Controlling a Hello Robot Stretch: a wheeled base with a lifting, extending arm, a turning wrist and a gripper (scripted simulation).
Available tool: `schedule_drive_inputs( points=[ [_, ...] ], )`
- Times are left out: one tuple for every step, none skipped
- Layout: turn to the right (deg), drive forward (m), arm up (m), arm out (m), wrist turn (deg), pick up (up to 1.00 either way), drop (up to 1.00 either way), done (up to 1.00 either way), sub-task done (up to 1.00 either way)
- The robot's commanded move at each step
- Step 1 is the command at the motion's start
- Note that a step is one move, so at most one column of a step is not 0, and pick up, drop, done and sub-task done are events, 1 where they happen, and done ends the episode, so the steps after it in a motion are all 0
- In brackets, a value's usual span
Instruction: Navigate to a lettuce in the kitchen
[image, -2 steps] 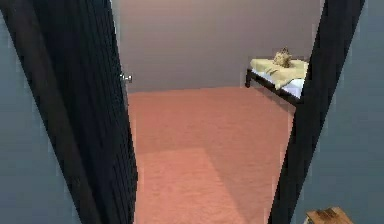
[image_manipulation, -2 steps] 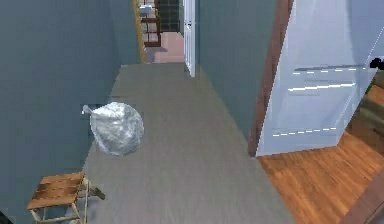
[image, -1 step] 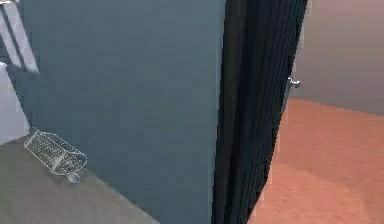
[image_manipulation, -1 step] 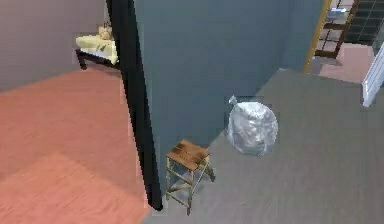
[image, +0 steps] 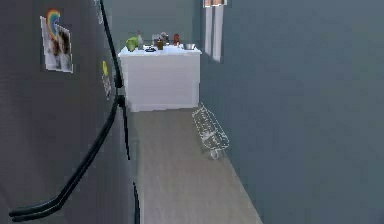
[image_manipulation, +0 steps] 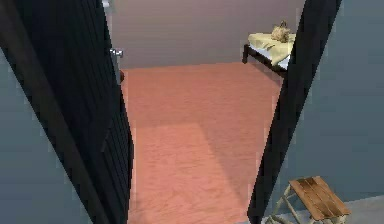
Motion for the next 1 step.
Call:
schedule_drive_inputs(
  points=[
    [-9.0,0.0,0.0,0.0,0.0,0.0,0.0,0.0,0.0]
  ],
)
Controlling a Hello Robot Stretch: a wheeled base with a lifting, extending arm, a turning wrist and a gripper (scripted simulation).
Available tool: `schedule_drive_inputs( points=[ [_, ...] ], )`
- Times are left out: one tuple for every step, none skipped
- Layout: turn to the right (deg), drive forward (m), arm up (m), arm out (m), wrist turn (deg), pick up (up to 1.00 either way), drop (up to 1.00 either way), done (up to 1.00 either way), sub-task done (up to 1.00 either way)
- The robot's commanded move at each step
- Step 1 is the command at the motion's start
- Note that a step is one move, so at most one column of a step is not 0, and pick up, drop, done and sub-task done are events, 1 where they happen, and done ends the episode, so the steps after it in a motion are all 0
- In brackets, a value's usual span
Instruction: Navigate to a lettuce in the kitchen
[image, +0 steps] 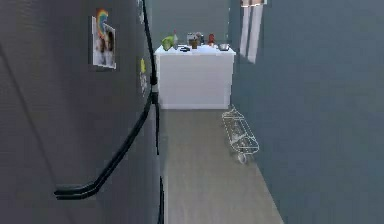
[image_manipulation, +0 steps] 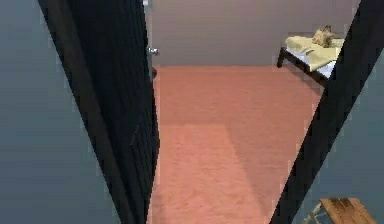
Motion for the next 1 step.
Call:
schedule_drive_inputs(
  points=[
    [0.0,1.0,0.0,0.0,0.0,0.0,0.0,0.0,0.0]
  ],
)
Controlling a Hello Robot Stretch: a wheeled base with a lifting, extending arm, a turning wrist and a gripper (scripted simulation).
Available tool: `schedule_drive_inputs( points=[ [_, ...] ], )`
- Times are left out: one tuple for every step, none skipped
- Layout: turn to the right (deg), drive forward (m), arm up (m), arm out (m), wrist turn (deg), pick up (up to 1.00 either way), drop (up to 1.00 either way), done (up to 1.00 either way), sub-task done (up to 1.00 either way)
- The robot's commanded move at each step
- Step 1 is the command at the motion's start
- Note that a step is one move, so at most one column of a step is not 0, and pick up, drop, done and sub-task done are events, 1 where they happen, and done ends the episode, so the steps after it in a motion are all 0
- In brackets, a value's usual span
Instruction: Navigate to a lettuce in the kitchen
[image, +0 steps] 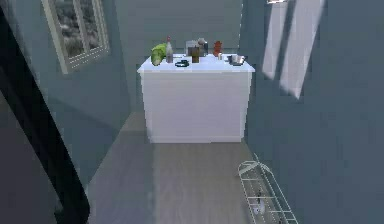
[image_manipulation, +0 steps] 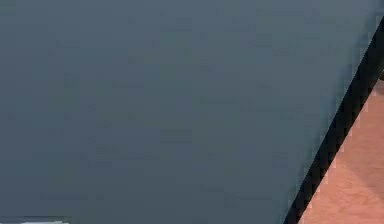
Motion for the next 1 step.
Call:
schedule_drive_inputs(
  points=[
    [0.0,0.6,0.0,0.0,0.0,0.0,0.0,0.0,0.0]
  ],
)
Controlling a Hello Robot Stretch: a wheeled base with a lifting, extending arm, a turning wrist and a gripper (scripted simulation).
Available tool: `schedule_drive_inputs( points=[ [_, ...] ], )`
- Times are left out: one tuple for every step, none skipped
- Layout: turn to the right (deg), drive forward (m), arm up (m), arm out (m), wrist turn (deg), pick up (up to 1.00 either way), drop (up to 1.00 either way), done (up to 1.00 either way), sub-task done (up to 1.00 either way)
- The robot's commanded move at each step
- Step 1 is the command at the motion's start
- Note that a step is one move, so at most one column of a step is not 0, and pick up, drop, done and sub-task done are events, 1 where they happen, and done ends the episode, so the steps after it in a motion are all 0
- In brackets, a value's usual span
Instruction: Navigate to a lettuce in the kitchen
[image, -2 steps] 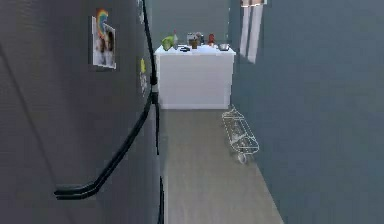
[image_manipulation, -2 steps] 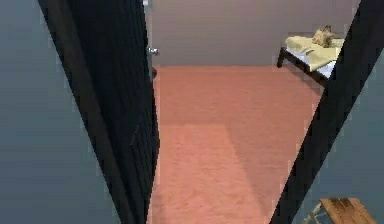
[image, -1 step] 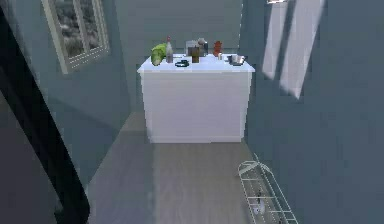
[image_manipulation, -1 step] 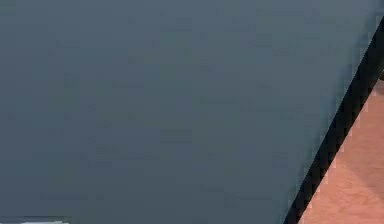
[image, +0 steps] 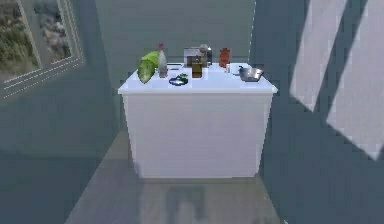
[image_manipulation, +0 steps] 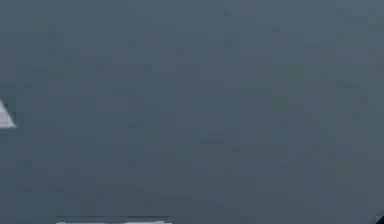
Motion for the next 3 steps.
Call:
schedule_drive_inputs(
  points=[
    [0.0,0.9,0.0,0.0,0.0,0.0,0.0,0.0,0.0],
    [-24.0,0.0,0.0,0.0,0.0,0.0,0.0,0.0,0.0],
    [0.0,0.0,0.0,0.0,0.0,0.0,0.0,1.0,0.0]
  ],
)
